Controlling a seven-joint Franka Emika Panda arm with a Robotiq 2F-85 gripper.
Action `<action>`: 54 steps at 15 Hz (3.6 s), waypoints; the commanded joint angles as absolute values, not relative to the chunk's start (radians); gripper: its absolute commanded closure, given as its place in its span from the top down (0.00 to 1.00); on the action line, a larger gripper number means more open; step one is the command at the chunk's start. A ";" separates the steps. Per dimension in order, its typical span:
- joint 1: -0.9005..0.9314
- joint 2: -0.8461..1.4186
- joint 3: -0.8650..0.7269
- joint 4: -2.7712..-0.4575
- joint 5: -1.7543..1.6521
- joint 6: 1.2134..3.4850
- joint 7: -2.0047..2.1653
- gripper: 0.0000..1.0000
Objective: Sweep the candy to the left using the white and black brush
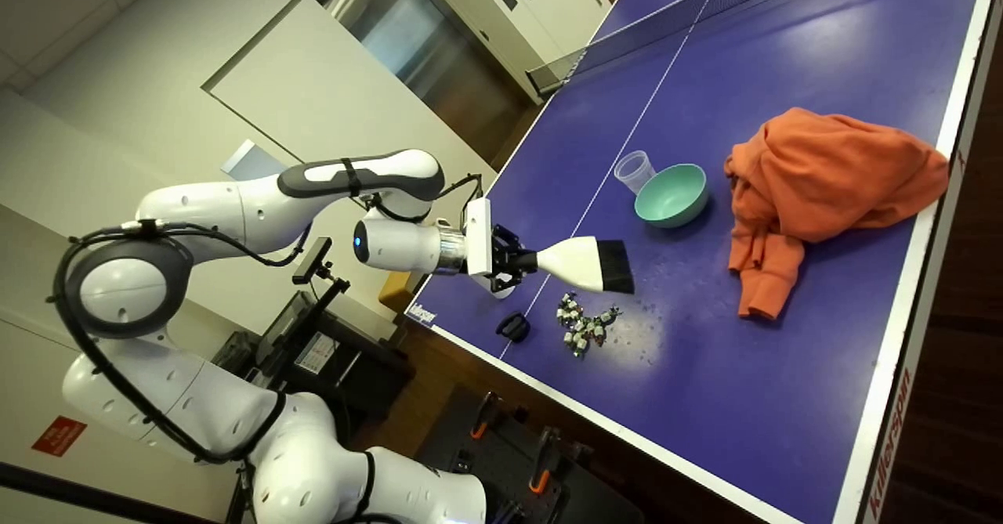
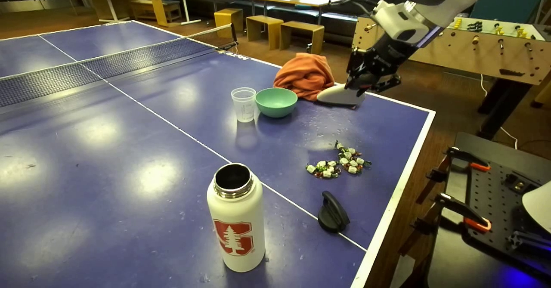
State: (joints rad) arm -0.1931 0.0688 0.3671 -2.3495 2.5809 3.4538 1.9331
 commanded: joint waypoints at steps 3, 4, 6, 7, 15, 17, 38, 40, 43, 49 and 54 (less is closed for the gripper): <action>-0.242 0.001 0.139 -2.405 2.294 3.454 2.150 0.12; -0.249 0.022 0.097 -2.404 2.224 3.453 2.213 0.12; -0.236 0.063 0.009 -2.400 2.092 3.458 2.339 0.12; -0.211 0.088 -0.032 -2.391 2.062 3.462 2.382 0.12; 0.275 0.359 -0.366 -2.299 2.111 3.477 2.634 0.12; 0.368 0.435 -0.404 -2.265 2.215 3.475 2.605 0.12; 0.489 0.748 -0.510 -2.107 2.448 3.472 2.603 0.69; 0.485 0.711 -0.500 -2.108 2.429 3.472 2.603 0.83; 0.517 0.615 -0.517 -2.141 2.397 3.469 2.603 1.00; 0.719 0.438 -0.740 -2.237 2.506 3.453 2.585 1.00; 0.680 0.270 -0.763 -2.277 2.606 3.456 2.601 1.00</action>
State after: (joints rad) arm 0.7430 0.4288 -0.7895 -2.2335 2.6088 3.4523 2.5969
